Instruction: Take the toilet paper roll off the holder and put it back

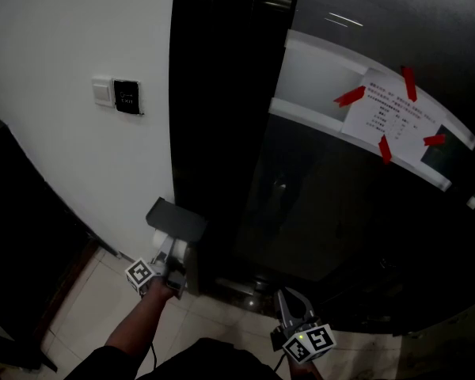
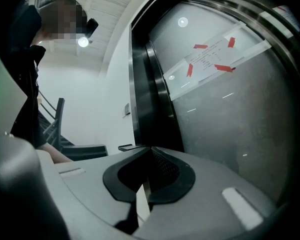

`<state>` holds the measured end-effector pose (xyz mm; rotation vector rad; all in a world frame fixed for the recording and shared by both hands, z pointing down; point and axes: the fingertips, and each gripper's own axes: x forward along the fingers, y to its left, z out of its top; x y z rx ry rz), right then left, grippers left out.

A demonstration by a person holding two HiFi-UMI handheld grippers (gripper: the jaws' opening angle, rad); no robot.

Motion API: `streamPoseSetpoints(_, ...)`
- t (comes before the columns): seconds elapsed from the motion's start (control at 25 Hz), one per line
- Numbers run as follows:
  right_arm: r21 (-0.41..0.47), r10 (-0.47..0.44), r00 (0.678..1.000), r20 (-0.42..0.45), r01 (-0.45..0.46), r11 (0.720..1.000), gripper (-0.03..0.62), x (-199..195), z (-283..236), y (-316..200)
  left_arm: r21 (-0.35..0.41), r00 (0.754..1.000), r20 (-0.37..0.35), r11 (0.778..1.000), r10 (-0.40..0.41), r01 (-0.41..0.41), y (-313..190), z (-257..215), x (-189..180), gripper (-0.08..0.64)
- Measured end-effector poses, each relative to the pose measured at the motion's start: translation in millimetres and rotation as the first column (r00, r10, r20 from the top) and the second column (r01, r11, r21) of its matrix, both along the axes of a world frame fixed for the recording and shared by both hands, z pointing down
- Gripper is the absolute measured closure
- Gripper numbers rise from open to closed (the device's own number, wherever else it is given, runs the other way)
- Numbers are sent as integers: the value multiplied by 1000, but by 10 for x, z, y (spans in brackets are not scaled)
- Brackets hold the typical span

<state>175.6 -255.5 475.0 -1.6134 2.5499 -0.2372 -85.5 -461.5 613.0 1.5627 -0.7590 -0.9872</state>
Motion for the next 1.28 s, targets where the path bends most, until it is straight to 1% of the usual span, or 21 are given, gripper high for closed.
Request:
streamPoseSetpoints(0.04,-1,-3,1000,1,3,1000,578,0,4,1,-8,1000,-10,1000,0,0,25,6,3,84)
streamPoseSetpoints(0.12,-1,-9,1000,3,9,1000,578,-5,4,5,-24,1000,18,1000,-5,5,67,118,-36,84)
streamPoseSetpoints(0.16,-1,-12,1000,3,12,1000,578,-7,3,8,-32,1000,17,999,-7,8,100,142,-42,84)
streamPoseSetpoints(0.24,-4,-17,1000,3,17,1000,578,-4,6,11,-41,1000,-15,999,-12,12,180,114,-34,84)
streamPoseSetpoints(0.4,-9,-34,999,7,34,999,578,-4,22,12,-47,999,41,999,-26,28,276,202,-145,84)
streamPoseSetpoints(0.52,-8,-56,998,-1,56,998,578,-37,31,26,-27,994,105,999,-21,24,400,157,-224,84)
streamPoseSetpoints(0.64,-10,-87,996,-11,86,996,578,-98,49,25,-3,983,185,1000,-19,20,524,100,-298,86)
streamPoseSetpoints(0.72,-16,-111,994,-15,111,994,578,-145,68,17,25,961,276,1000,-14,7,614,28,-299,89)
streamPoseSetpoints(0.76,-21,-124,992,-20,124,992,578,-169,78,17,46,951,308,999,-12,-2,666,-30,-275,106)
streamPoseSetpoints(0.84,-26,-153,988,-29,152,988,578,-228,89,21,86,939,343,996,-21,-9,770,-174,-226,153)
streamPoseSetpoints(0.88,-25,-167,985,-31,166,986,578,-262,92,24,104,923,383,995,-38,-3,811,-233,-239,195)
streamPoseSetpoints(0.96,-22,-191,981,-30,190,981,578,-326,104,28,139,874,479,990,-77,11,879,-341,-281,294)
streamPoseSetpoints(1.0,-20,-201,979,-27,200,980,578,-350,114,28,158,845,526,987,-94,12,912,-400,-287,345)
streamPoseSetpoints(1.04,-18,-207,978,-23,207,978,578,-368,114,24,177,808,578,984,-112,9,948,-461,-288,394)
streamPoseSetpoints(1.08,-15,-211,977,-22,211,977,578,-383,99,17,197,762,635,980,-130,3,987,-521,-285,436)
streamPoseSetpoints(1.12,-12,-214,977,-21,213,977,578,-396,79,7,217,709,690,976,-148,-6,1026,-583,-273,494)
streamPoseSetpoints(1.16,-8,-217,976,-21,217,976,578,-411,64,-6,237,653,739,971,-166,-21,1064,-645,-252,537)
streamPoseSetpoints(1.2,-5,-223,975,-23,223,975,578,-433,59,-17,258,599,779,966,-184,-38,1099,-705,-228,557)
streamPoseSetpoints(1.28,-2,-238,971,-29,238,971,578,-481,65,-22,295,501,836,953,-224,-65,1166,-806,-188,558)
